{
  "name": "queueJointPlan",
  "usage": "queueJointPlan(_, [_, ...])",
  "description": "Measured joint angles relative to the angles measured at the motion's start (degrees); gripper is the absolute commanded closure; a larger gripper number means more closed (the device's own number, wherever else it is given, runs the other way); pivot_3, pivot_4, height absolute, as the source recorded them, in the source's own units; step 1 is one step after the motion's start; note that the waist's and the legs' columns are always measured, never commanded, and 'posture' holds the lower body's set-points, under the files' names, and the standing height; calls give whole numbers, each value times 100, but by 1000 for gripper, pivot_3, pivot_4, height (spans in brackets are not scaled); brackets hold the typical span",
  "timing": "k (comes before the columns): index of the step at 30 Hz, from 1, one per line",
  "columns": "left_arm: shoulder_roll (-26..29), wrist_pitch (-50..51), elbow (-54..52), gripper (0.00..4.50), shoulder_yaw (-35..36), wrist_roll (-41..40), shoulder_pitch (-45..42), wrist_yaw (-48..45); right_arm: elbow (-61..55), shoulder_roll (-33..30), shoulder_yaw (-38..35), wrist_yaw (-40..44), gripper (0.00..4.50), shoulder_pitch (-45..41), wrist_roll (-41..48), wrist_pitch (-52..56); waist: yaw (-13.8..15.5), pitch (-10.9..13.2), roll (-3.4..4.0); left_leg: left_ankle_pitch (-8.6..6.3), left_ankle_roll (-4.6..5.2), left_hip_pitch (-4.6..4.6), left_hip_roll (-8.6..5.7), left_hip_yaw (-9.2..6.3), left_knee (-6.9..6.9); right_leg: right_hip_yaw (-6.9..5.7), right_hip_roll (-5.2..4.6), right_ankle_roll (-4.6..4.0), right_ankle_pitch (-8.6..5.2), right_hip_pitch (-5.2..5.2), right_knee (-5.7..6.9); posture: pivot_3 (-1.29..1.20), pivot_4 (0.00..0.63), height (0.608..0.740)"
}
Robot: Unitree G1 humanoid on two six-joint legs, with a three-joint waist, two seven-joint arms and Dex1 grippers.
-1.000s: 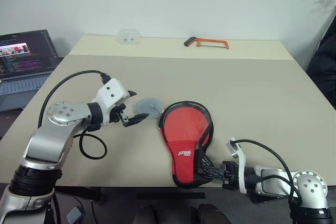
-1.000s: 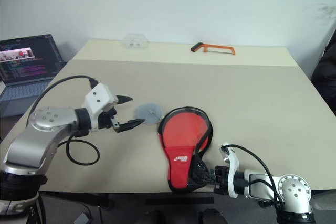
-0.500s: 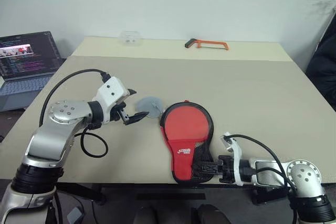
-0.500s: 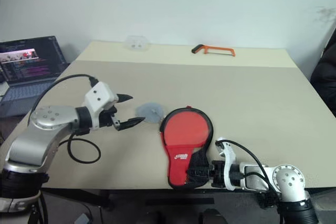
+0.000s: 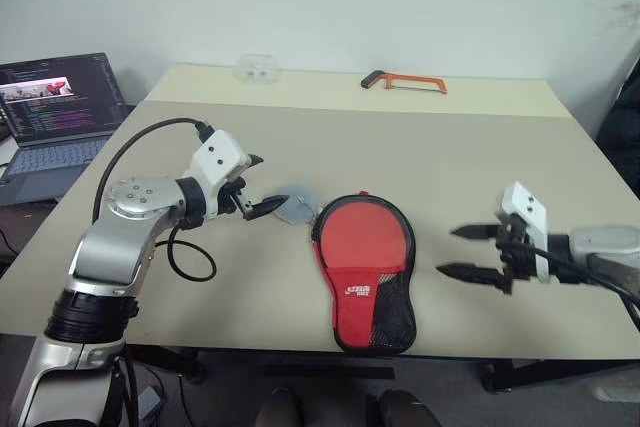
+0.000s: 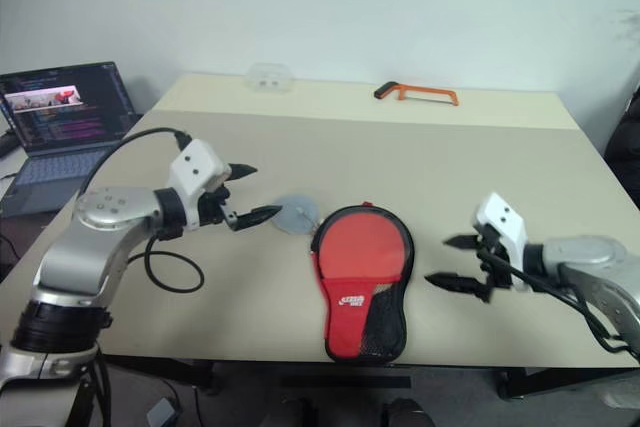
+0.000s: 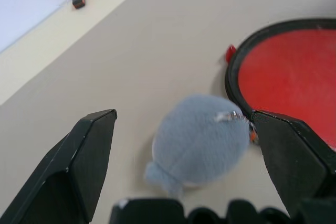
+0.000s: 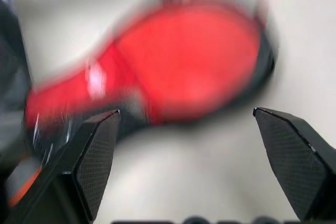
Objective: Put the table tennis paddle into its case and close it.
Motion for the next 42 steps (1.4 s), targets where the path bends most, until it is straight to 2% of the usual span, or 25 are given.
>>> queueJointPlan(3, [-126, -20, 325, 0, -153, 21, -217, -122, 149, 1176, 712, -398, 24, -271, -799, -453, 14, -2, -3, 0, -1, -8, 0, -6, 8, -7, 1, -21, 12, -5, 8, 0, 150, 740])
queueJointPlan(6, [-324, -72, 773, 0, -293, 22, -500, -275, 905, 2184, 1337, -1012, 24, -328, -1719, -795, 42, 0, -1, 0, -2, -30, -4, -5, 32, -9, -4, -22, 13, -24, 29, 0, 150, 740])
queueJointPlan(12, [-718, -343, 1996, 0, -327, 2, -1133, -636, 2306, 3179, 1529, -1615, 24, -273, -2763, -1220, 154, 0, -1, 1, -3, -54, -7, -7, 77, -13, -5, -22, 15, -49, 81, 0, 150, 740])
queueJointPlan(19, [-1029, -942, 3345, 0, -545, 290, -1536, -982, 2592, 3534, 1473, -1616, 24, -286, -3086, -1328, 135, -3, -2, 0, -3, -25, -1, -7, 76, -11, 3, -22, 15, -27, 86, 0, 150, 740])
queueJointPlan(25, [-994, -1803, 4388, 0, -854, 856, -1949, -1441, 2723, 3712, 1439, -1656, 24, -289, -3288, -1335, 129, -3, -3, 0, -3, 1, -1, -6, 74, -10, 4, -22, 14, -1, 86, 0, 150, 740])
queueJointPlan(32, [-1043, -2877, 5638, 0, -1176, 1578, -2486, -1498, 2777, 3836, 1334, -1656, 24, -292, -3415, -1317, 127, -5, -4, 0, -3, 17, 0, -2, 71, -7, 5, -13, 8, 10, 86, 0, 150, 740])
queueJointPlan(42, [-1335, -3739, 6615, 0, -1479, 2270, -2949, -1496, 2782, 3908, 1257, -1717, 24, -284, -3497, -1249, 128, -8, -5, 0, -3, 25, -1, -1, 71, -7, 4, -11, 7, 20, 87, 0, 150, 740])
